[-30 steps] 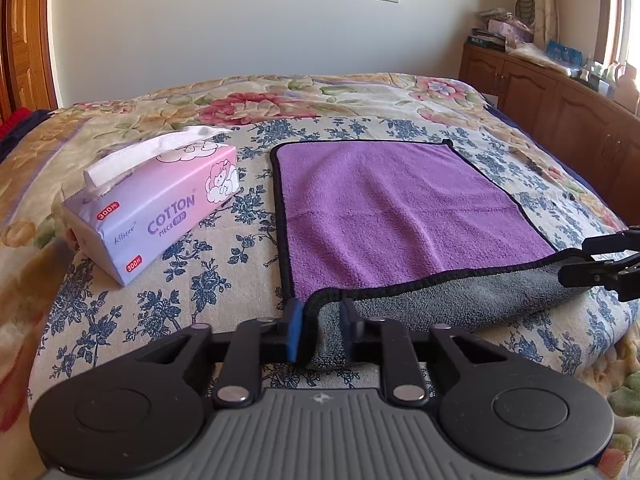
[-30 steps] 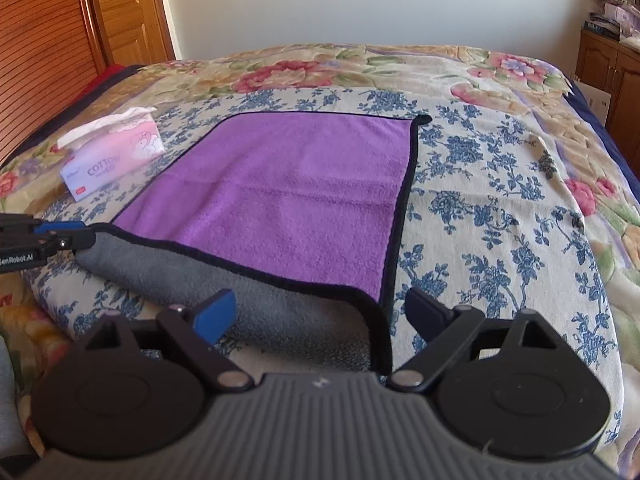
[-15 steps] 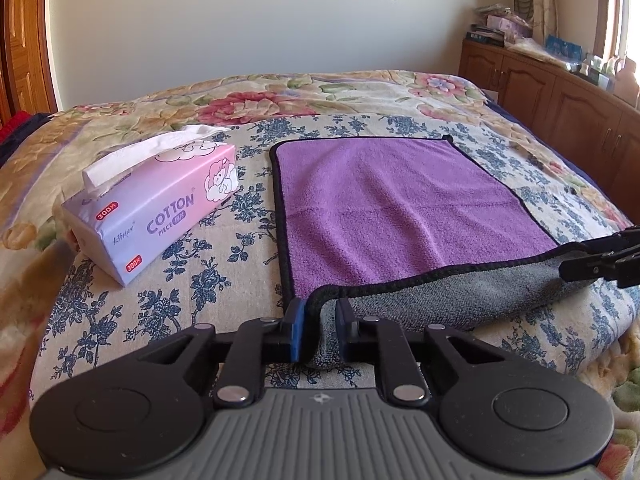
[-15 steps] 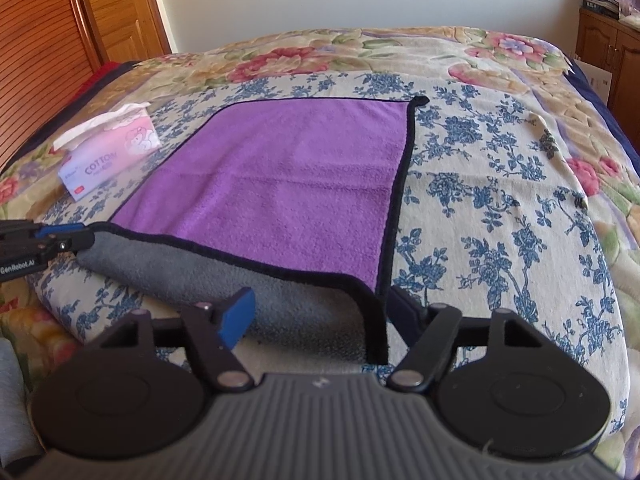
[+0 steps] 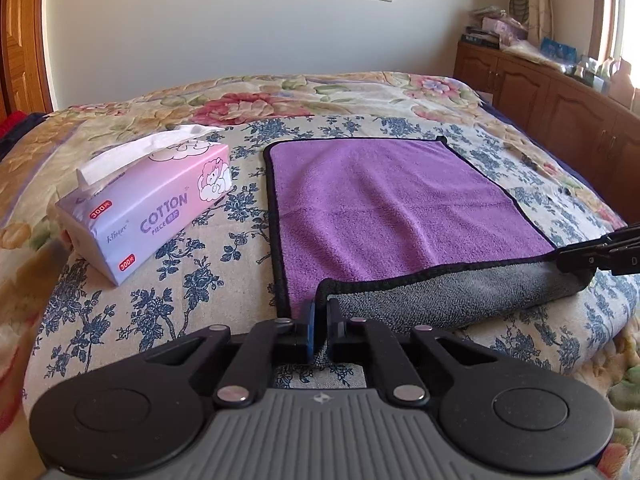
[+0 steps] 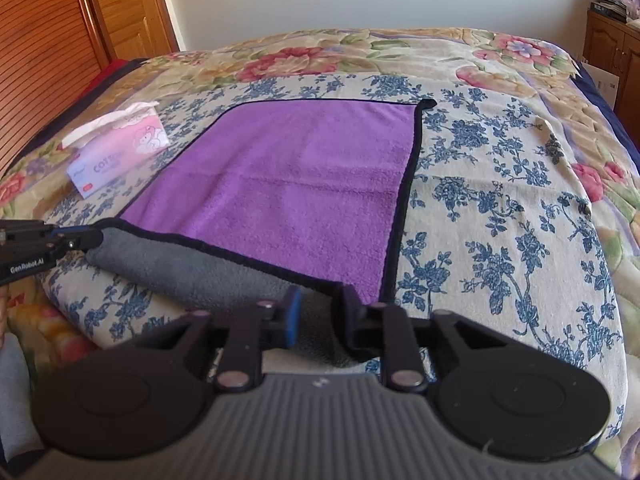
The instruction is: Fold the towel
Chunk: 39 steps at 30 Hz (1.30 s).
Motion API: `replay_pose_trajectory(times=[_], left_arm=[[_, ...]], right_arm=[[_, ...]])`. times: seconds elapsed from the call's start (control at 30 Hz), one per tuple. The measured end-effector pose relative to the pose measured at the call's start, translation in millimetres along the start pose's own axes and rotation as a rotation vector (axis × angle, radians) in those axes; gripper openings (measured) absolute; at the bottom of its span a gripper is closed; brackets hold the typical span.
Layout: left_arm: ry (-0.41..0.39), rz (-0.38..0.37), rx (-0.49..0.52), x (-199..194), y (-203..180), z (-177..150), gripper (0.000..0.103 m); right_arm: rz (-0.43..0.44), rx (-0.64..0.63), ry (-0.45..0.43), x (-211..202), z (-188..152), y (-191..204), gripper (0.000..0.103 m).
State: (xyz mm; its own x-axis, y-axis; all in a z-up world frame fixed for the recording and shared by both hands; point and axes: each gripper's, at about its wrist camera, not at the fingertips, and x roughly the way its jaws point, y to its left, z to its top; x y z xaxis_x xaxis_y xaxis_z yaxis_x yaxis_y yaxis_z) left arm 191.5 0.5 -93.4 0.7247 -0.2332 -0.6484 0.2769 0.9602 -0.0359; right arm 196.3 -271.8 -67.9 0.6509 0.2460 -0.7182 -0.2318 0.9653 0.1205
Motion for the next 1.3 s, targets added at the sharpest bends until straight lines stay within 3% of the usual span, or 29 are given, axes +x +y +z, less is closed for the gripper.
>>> replay_pose_trajectory(times=[0.07,0.13,0.47,0.57,1.3], left_arm=[[0.0,0.0,0.001,-0.1,0.0,-0.1,0.006],[-0.002,-0.001,0.002,-0.6,-0.4,0.0,0.006],[-0.021,-0.022,-0.007,-7.1,-2.2,3.5,0.006],[-0.036,-0.028,-0.005,-11.3,-4.0,6.3,0.006],[-0.139,-0.026,-0.031,-31.7,-3.9,19.5,0.005]], right_arm=[[-0.004,0.0,0.0,-0.1,0.0,-0.3,0.019],[-0.013,-0.004,0.002,0.2,-0.2,-0.8,0.01],[-0.019,-0.011,-0.008,-1.5,0.5,-1.0,0.009],[-0.02,-0.015,-0.017,-4.1,2.2,-0.1,0.004],[-0.021,-0.02,-0.133,-20.3,12.0,-4.9,0.004]])
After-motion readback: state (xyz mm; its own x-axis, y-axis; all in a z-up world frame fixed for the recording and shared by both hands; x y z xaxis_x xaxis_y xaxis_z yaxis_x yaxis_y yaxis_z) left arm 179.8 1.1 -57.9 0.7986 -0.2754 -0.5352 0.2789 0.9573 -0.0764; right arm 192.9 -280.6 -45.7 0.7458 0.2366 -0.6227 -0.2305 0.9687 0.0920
